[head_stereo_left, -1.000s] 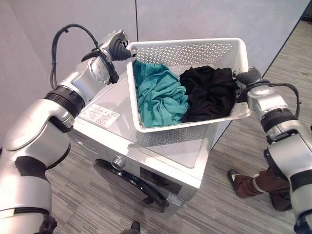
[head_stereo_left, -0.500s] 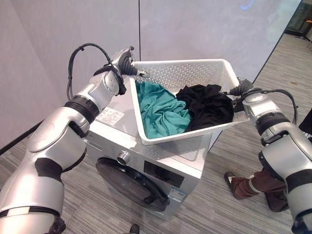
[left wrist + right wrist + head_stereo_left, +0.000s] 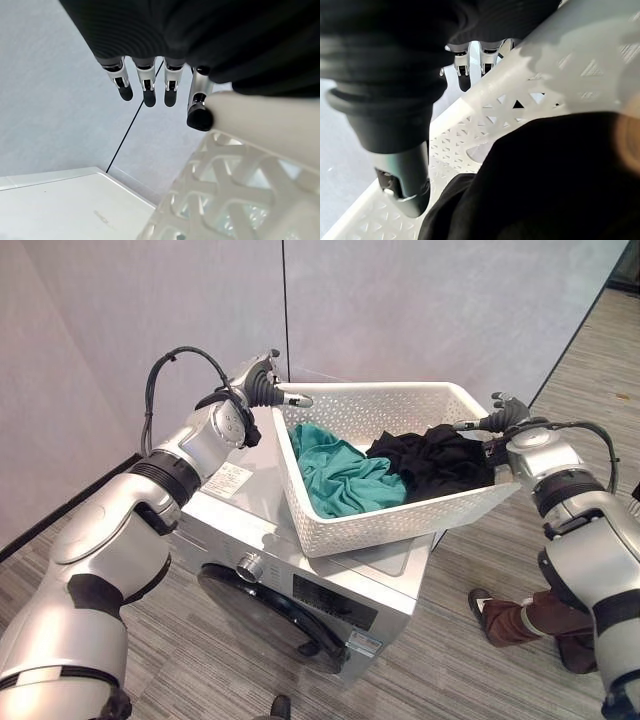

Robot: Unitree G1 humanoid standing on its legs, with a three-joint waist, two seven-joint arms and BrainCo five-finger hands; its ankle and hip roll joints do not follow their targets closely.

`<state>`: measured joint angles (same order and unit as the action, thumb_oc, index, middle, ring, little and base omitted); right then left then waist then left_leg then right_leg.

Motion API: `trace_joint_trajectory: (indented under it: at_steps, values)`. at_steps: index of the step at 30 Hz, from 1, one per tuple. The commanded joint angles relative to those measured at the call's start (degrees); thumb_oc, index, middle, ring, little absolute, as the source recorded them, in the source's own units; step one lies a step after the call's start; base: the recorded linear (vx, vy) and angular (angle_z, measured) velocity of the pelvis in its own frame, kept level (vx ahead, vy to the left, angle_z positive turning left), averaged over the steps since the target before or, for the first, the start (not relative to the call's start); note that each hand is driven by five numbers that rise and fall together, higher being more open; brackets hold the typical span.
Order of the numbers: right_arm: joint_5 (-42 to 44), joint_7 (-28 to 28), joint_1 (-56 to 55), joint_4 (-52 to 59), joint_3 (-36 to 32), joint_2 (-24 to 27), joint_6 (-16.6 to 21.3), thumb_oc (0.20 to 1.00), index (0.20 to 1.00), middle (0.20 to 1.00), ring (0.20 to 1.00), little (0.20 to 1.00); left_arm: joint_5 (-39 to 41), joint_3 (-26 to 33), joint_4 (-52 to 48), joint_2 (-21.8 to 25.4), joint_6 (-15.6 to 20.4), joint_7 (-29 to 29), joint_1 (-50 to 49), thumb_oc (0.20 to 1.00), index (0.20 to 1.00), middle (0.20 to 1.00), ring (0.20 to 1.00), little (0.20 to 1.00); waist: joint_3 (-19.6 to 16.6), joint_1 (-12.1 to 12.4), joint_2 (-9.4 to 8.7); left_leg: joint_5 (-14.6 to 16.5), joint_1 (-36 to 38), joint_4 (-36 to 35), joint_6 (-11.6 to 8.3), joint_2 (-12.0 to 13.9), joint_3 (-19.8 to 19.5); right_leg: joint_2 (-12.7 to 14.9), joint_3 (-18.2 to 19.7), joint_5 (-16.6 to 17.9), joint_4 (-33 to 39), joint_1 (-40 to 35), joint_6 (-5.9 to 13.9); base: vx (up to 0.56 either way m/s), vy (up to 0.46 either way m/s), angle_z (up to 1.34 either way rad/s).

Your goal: Grab the laundry basket,head to the washer,open it,put in the laundry and shut it.

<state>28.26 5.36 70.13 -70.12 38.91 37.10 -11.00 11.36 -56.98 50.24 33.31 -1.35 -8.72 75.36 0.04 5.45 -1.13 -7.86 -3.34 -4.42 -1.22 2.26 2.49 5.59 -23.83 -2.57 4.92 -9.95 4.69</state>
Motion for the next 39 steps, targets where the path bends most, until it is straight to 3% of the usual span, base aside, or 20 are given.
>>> trace_joint_trajectory:
  at_steps: [1, 20, 39]
  values:
    - [1.20, -0.13, 10.12, 0.84, 0.79, -2.30, 3.85, 1.000, 1.000, 1.000, 1.000, 1.000, 2.86, 0.57, -0.30, -5.77, 6.92, -2.23, 13.66, 1.000, 1.000, 1.000, 1.000, 1.000, 3.86, 1.52, 0.79, 2.50, -0.10, -0.58, -3.25, 3.65, -0.88, 2.68, -2.33, -2.44, -0.15, -0.93, 3.17, 0.00, 0.000, 0.00]
    - [3.57, 1.20, 9.24, 1.22, -1.35, -0.61, 5.21, 1.000, 1.000, 1.000, 1.000, 1.000, 2.66, 2.47, -1.58, -5.84, 7.72, -3.86, 13.80, 1.000, 1.000, 1.000, 1.000, 1.000, 2.95, 1.32, 0.93, 3.70, 0.90, -0.58, -3.14, 2.69, -0.93, 3.13, -3.02, -2.43, 0.08, -2.01, 3.73, 0.04, -0.003, 0.00]
    - [1.94, 3.92, 4.24, 12.07, -4.24, 1.55, 9.07, 1.000, 1.000, 1.000, 1.000, 1.000, 0.70, 3.74, -0.65, -5.52, 8.07, -4.07, 12.25, 1.000, 1.000, 1.000, 1.000, 1.000, 3.68, -0.02, 1.10, 4.82, 2.19, -0.58, -2.73, 2.39, -0.80, 3.57, -3.45, -2.43, 0.03, -3.02, 3.95, 0.01, 0.004, 0.00]
